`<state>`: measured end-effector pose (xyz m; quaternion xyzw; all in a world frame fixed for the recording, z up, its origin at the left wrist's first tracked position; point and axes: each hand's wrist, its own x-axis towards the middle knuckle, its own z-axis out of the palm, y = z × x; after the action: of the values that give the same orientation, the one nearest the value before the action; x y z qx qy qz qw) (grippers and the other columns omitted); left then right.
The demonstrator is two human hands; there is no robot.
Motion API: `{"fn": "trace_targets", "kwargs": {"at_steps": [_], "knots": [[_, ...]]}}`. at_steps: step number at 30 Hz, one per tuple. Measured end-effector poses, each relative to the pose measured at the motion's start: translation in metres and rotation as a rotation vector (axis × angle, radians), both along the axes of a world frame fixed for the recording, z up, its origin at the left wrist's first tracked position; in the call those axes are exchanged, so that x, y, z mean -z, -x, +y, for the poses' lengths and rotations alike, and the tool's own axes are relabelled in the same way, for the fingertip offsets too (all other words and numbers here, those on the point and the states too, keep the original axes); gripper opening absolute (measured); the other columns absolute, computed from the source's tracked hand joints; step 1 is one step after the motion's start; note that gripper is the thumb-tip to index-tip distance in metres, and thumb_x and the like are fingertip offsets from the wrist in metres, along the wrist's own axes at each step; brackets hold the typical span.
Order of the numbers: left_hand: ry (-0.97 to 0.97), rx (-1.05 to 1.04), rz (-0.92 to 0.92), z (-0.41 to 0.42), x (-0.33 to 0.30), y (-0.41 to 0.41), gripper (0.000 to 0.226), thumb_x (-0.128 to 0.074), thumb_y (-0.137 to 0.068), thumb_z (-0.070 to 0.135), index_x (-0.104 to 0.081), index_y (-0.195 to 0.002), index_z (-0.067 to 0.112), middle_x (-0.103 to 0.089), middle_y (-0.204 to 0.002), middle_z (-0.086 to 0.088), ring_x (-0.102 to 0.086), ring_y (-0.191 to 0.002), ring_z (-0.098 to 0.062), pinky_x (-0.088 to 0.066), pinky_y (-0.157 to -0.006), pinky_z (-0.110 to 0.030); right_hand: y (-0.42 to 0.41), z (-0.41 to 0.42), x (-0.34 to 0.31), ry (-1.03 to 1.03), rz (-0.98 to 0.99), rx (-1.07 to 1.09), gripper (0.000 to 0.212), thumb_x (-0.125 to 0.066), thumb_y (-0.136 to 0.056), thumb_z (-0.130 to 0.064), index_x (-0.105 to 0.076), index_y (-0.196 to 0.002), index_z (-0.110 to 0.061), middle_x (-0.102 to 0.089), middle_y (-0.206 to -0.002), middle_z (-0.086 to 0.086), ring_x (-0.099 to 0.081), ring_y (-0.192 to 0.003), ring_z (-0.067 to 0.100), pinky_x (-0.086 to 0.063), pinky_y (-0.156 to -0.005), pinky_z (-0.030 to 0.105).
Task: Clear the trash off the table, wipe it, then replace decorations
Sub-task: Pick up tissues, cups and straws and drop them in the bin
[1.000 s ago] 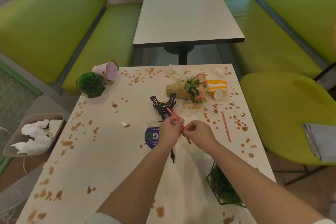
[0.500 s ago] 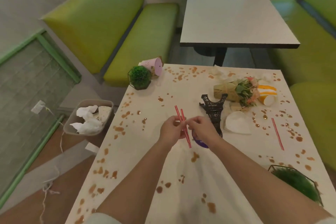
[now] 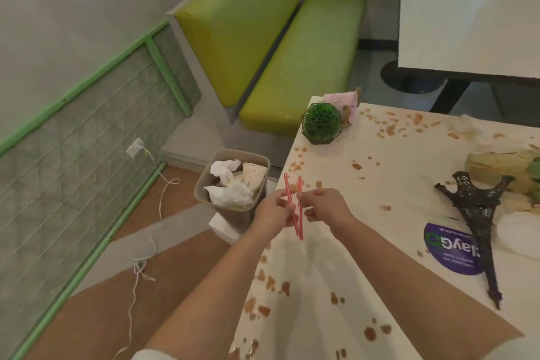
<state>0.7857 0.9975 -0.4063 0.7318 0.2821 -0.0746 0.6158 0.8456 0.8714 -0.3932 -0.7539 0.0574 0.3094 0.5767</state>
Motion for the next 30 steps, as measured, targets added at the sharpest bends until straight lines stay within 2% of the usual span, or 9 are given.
{"fn": "trace_targets", "kwargs": {"at_steps": [3, 6, 9, 12, 13, 18, 24, 27, 30], "knots": [[-0.033, -0.099, 0.006, 0.046, 0.008, 0.001, 0.039, -0.049, -0.098, 0.004, -0.054, -0.134, 0.019, -0.06, -0.082, -0.002, -0.064, -0.069, -0.014, -0.058, -0.07, -0.029, -0.007, 0.048, 0.006, 0.026, -0.052, -0.013, 0.015, -0.064, -0.092, -0.018, -0.066, -0.094, -0.003, -0.07, -0.085, 0.013, -0.067, -0.061, 0.025, -0.06, -0.064, 0.039], [-0.125, -0.183, 0.04, 0.086, 0.016, 0.002, 0.033, -0.051, -0.099, 0.014, -0.055, -0.13, 0.024, -0.06, -0.078, 0.001, -0.065, -0.072, -0.021, -0.06, -0.075, -0.04, -0.017, 0.09, 0.005, 0.113, -0.125, -0.101, 0.011, -0.061, -0.095, -0.021, -0.066, -0.093, -0.011, -0.07, -0.084, 0.011, -0.069, -0.059, 0.024, -0.059, -0.054, 0.034], [-0.211, -0.201, 0.062, 0.122, 0.021, 0.002, 0.033, -0.051, -0.099, 0.021, -0.054, -0.132, 0.026, -0.06, -0.078, 0.001, -0.069, -0.072, -0.03, -0.059, -0.077, -0.046, -0.032, 0.132, 0.002, 0.195, -0.244, -0.188, 0.012, -0.063, -0.093, -0.024, -0.07, -0.087, -0.017, -0.071, -0.081, 0.006, -0.071, -0.065, 0.027, -0.061, -0.067, 0.043], [-0.242, -0.208, 0.081, 0.147, 0.022, 0.001, 0.036, -0.054, -0.099, 0.02, -0.054, -0.135, 0.02, -0.062, -0.083, -0.001, -0.068, -0.065, -0.026, -0.06, -0.061, -0.036, -0.046, 0.164, 0.003, 0.216, -0.301, -0.221, 0.014, -0.065, -0.092, -0.026, -0.074, -0.084, -0.018, -0.072, -0.081, 0.005, -0.07, -0.069, 0.028, -0.059, -0.074, 0.046], [-0.252, -0.222, 0.084, 0.154, 0.021, 0.0, 0.035, -0.056, -0.098, 0.019, -0.056, -0.133, 0.018, -0.061, -0.085, 0.0, -0.067, -0.066, -0.025, -0.059, -0.058, -0.034, -0.049, 0.172, 0.004, 0.227, -0.316, -0.229, 0.016, -0.065, -0.092, -0.026, -0.075, -0.082, -0.018, -0.072, -0.081, 0.005, -0.069, -0.068, 0.028, -0.059, -0.074, 0.045], [-0.356, -0.236, 0.089, 0.186, 0.029, -0.014, 0.032, -0.068, -0.089, 0.025, -0.066, -0.121, 0.018, -0.066, -0.09, 0.002, -0.07, -0.078, -0.026, -0.06, -0.074, -0.046, -0.061, 0.196, 0.019, 0.253, -0.312, -0.264, 0.025, -0.06, -0.096, -0.034, -0.076, -0.095, -0.015, -0.071, -0.081, 0.009, -0.066, -0.068, 0.028, -0.059, -0.074, 0.045], [-0.556, -0.175, 0.096, 0.203, 0.032, -0.033, 0.031, -0.062, -0.094, 0.029, -0.064, -0.125, 0.022, -0.066, -0.092, 0.005, -0.066, -0.084, -0.017, -0.052, -0.076, -0.029, -0.058, 0.19, 0.049, 0.338, -0.305, -0.253, 0.028, -0.047, -0.101, -0.033, -0.067, -0.111, -0.017, -0.065, -0.077, -0.003, -0.065, -0.072, 0.016, -0.059, -0.073, 0.036], [-0.634, -0.109, 0.13, 0.205, 0.035, -0.038, 0.039, -0.058, -0.095, 0.04, -0.061, -0.13, 0.023, -0.069, -0.108, 0.001, -0.063, -0.106, -0.021, -0.049, -0.084, -0.03, -0.054, 0.179, 0.055, 0.356, -0.288, -0.221, 0.024, -0.048, -0.099, -0.033, -0.067, -0.107, -0.021, -0.065, -0.079, -0.005, -0.067, -0.073, 0.016, -0.059, -0.074, 0.038], [-0.733, 0.009, 0.228, 0.202, 0.031, -0.038, 0.045, -0.05, -0.096, 0.052, -0.057, -0.134, 0.029, -0.066, -0.122, 0.008, -0.058, -0.115, -0.018, -0.044, -0.081, -0.029, -0.052, 0.164, 0.057, 0.35, -0.279, -0.203, 0.022, -0.051, -0.098, -0.034, -0.068, -0.102, -0.022, -0.067, -0.081, -0.004, -0.066, -0.074, 0.017, -0.059, -0.074, 0.039]]}}
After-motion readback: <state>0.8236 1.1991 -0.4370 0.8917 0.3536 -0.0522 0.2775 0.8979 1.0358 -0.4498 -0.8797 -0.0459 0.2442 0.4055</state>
